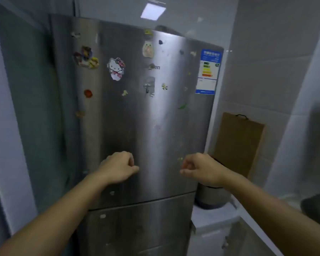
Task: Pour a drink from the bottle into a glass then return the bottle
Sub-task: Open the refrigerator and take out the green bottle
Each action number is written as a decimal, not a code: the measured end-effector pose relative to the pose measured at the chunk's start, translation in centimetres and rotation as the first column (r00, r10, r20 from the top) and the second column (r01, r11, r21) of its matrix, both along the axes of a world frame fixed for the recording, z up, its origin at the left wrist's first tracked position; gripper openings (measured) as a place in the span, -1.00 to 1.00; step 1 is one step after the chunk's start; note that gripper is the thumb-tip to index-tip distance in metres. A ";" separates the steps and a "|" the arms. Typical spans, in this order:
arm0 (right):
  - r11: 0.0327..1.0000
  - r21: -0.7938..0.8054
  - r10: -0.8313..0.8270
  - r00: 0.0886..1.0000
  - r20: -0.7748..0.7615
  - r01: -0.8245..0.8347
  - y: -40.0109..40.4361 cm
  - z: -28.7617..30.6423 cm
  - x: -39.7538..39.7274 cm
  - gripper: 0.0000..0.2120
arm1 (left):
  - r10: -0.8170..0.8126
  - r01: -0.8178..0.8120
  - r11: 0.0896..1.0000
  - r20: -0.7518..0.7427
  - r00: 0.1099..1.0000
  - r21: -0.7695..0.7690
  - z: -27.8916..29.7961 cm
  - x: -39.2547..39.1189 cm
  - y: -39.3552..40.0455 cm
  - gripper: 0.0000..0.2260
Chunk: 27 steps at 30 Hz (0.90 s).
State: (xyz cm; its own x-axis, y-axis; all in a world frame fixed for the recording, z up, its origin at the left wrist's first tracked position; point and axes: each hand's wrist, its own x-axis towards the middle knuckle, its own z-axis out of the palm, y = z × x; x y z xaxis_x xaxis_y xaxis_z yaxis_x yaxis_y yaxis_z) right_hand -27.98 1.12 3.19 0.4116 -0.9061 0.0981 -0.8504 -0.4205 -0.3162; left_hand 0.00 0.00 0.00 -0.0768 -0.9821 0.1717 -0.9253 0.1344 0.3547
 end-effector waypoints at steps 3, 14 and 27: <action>0.999 -0.010 0.032 0.999 -0.018 -0.032 -2.9 0.0 0.6 -0.78 | 0.137 -0.137 0.991 0.033 0.990 -0.001 0.2 1.4 -0.7 -0.78; 0.908 -0.181 0.313 0.898 -0.310 -0.379 -11.0 -1.3 4.7 -0.21 | 0.504 -0.590 0.807 -0.493 0.710 -0.025 -2.3 9.7 -4.2 0.18; 0.892 -0.154 0.344 0.860 -0.376 -0.424 -12.4 -1.7 4.0 -0.21 | 0.354 -0.698 0.714 -0.888 0.295 0.053 -3.1 10.4 -6.1 -0.43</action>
